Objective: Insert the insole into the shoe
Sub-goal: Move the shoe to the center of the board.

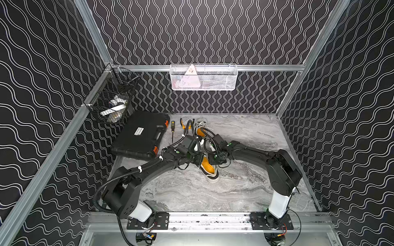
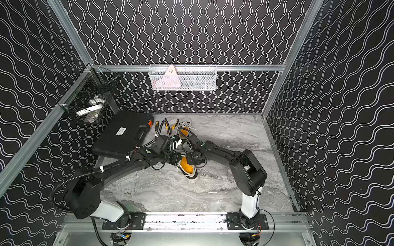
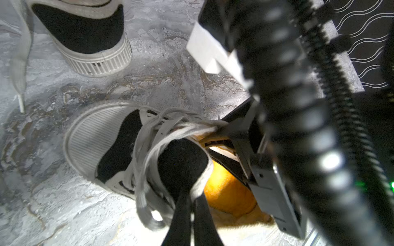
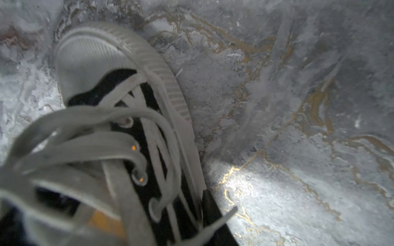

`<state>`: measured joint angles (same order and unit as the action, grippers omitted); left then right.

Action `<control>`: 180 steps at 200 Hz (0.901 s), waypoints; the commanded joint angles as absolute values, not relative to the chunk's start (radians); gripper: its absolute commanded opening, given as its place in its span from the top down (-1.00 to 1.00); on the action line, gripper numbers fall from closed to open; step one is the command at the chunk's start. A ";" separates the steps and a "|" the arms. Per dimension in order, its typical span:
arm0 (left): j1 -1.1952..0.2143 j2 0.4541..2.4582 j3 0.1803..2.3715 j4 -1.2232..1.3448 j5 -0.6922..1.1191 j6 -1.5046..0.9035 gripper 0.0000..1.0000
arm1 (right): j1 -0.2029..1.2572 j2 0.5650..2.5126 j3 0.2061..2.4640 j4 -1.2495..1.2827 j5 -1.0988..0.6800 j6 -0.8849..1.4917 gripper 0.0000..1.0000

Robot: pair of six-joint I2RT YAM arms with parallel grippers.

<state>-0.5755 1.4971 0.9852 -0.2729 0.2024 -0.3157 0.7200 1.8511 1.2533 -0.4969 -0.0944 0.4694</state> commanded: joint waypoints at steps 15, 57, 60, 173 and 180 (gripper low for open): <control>-0.574 1.501 0.991 -0.260 0.216 -0.320 1.00 | 0.724 1.879 1.288 -0.478 -0.083 0.479 0.27; -0.575 1.498 0.994 -0.263 0.192 -0.330 1.00 | 0.726 1.890 1.229 -0.441 -0.096 0.531 0.65; -0.575 1.497 0.994 -0.265 0.189 -0.330 1.00 | 0.726 1.884 1.225 -0.438 -0.099 0.540 0.66; -0.573 1.394 1.119 -0.419 0.156 -0.416 -0.12 | 0.667 1.768 1.131 -0.420 -0.002 0.755 0.85; -0.572 1.390 1.124 -0.425 0.149 -0.422 -0.12 | 0.656 1.756 1.102 -0.413 0.000 0.758 0.83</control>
<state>-0.5751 1.4067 1.1030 -0.3744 0.1570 -0.3878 0.6792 1.7920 1.1431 -0.4633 -0.0250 0.7113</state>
